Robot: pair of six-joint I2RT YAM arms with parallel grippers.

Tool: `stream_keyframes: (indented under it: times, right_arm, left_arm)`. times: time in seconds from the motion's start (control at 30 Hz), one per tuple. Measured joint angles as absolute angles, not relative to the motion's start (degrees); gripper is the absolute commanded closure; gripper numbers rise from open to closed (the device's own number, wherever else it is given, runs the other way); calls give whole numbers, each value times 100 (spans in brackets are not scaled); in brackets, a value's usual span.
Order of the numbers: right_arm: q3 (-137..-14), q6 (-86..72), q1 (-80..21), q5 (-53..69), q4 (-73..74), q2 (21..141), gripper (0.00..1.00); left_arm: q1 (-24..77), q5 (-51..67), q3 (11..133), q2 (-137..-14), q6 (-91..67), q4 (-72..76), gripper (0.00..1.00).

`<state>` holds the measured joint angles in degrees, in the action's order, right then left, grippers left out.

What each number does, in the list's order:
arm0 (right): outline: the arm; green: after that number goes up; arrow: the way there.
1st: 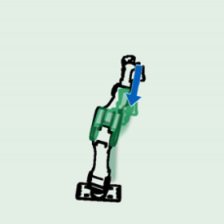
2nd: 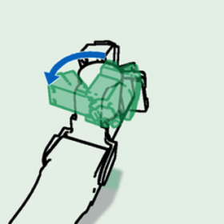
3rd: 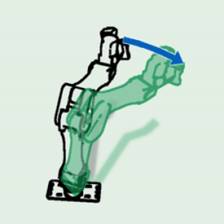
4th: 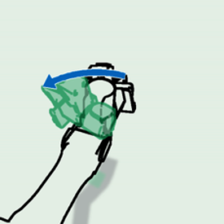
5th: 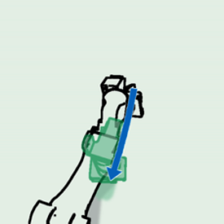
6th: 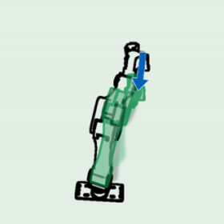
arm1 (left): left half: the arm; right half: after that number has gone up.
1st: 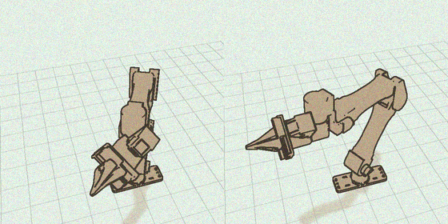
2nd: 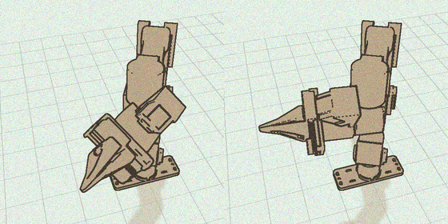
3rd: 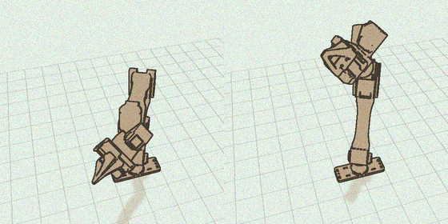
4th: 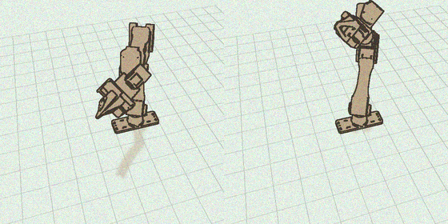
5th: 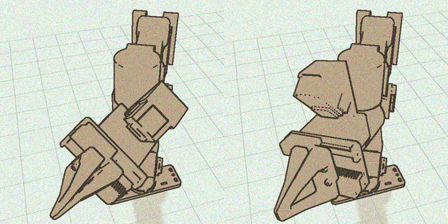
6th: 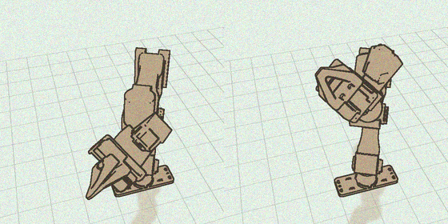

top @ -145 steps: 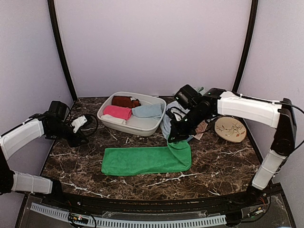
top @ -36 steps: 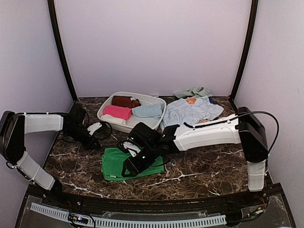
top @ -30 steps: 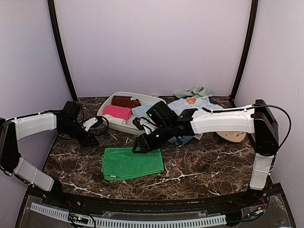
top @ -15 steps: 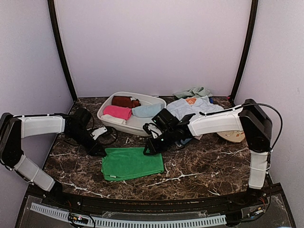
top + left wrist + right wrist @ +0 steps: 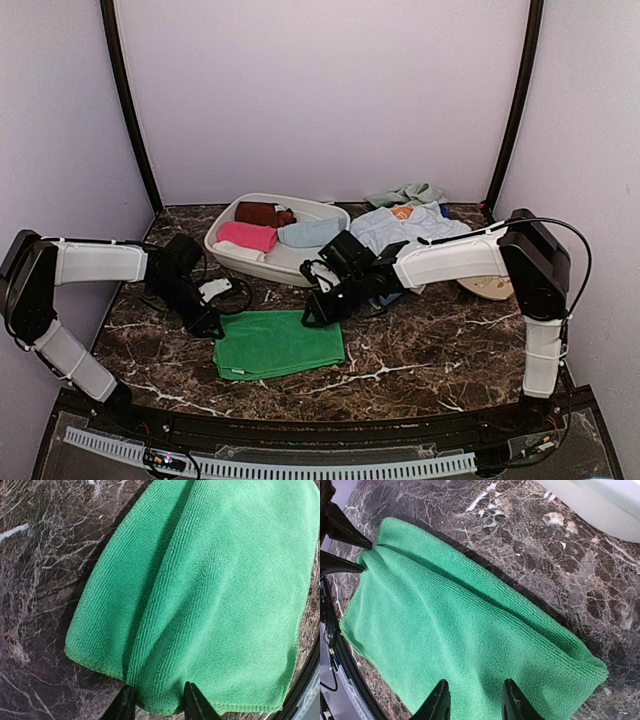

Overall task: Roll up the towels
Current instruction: Smooth out the towel at the center of the board.

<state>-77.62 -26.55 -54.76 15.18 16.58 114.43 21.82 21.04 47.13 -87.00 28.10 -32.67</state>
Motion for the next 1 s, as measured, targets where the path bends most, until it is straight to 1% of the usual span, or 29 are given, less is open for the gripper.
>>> stream_keyframes:
  times: [0.07, 0.17, 0.23, 0.47, 0.73, 1.0]
  right_arm:
    - [-7762, -2646, -5476, 1520, 1638, 11443, 67]
    - [-7762, -2639, -5476, 1518, 1627, 11443, 67]
    - [-7760, -2637, -5476, 1514, 1627, 11443, 67]
    - [-7706, -2593, -5476, 1455, 1625, 11443, 68]
    - [-7382, -2628, -5430, 1365, 1466, 11421, 68]
    - [-7061, -2930, -5411, 1258, 998, 11349, 69]
  left_arm:
    - [2187, 2023, 4722, -8700, 2814, -3267, 77]
    - [2200, 1922, 4748, -8685, 2849, -3286, 93]
    - [2215, 1927, 4775, -8659, 2838, -3299, 100]
    - [2285, 2191, 4825, -8431, 2877, -3361, 100]
    - [2316, 2300, 5186, -8090, 2869, -3472, 100]
    - [2318, 1656, 5334, -8051, 2825, -3214, 100]
